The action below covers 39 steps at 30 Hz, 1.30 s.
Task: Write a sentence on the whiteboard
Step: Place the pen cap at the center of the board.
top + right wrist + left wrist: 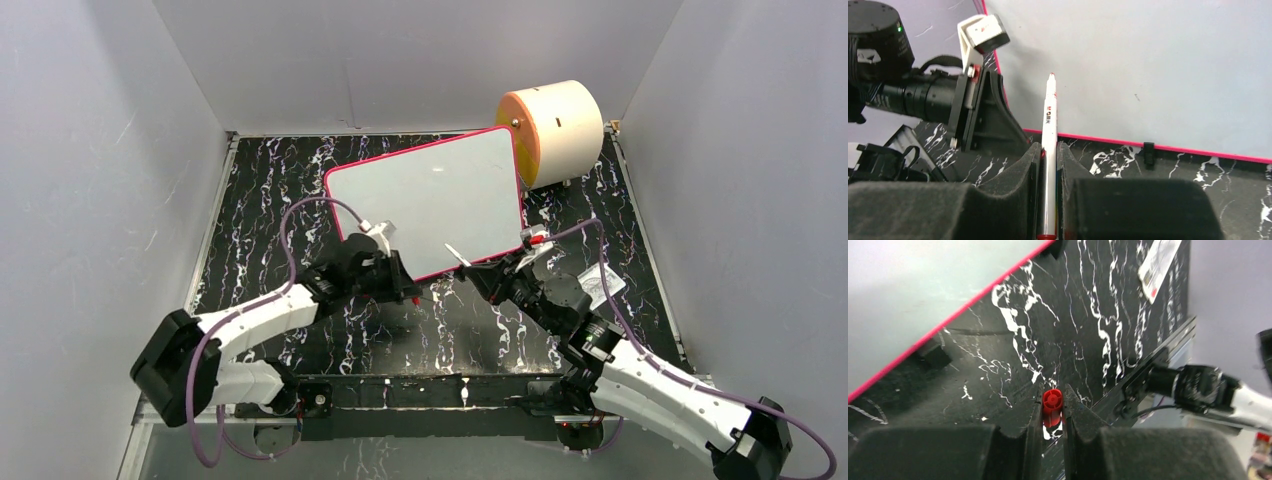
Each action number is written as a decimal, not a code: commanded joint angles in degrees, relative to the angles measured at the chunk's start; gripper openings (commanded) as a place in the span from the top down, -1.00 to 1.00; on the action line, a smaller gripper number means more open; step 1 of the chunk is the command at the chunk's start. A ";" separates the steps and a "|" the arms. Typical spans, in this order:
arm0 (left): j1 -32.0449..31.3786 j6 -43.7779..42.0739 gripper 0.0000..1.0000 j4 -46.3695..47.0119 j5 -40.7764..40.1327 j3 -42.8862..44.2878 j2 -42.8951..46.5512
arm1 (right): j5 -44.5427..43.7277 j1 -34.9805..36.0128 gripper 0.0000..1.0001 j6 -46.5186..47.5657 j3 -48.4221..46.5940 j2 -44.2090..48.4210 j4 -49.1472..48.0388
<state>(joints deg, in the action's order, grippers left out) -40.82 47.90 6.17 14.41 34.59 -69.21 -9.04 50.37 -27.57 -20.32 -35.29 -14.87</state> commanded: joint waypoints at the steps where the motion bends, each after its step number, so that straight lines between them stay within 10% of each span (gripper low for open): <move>1: -4.83 -8.30 1.00 -5.24 -5.31 5.25 -3.22 | -5.04 0.09 1.00 3.25 -3.11 2.56 1.38; 19: -16.93 -20.56 1.00 -22.72 -29.09 16.35 -18.74 | -12.43 0.09 1.00 3.93 -2.15 6.91 4.28; 39: -23.68 -23.62 0.82 -34.68 -35.91 24.03 -29.12 | -17.85 0.10 1.00 4.99 -2.27 11.64 7.83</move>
<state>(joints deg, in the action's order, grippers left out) -63.94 25.04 -24.99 -19.33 57.36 -97.32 -25.28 50.37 -23.55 -20.56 -24.64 -5.87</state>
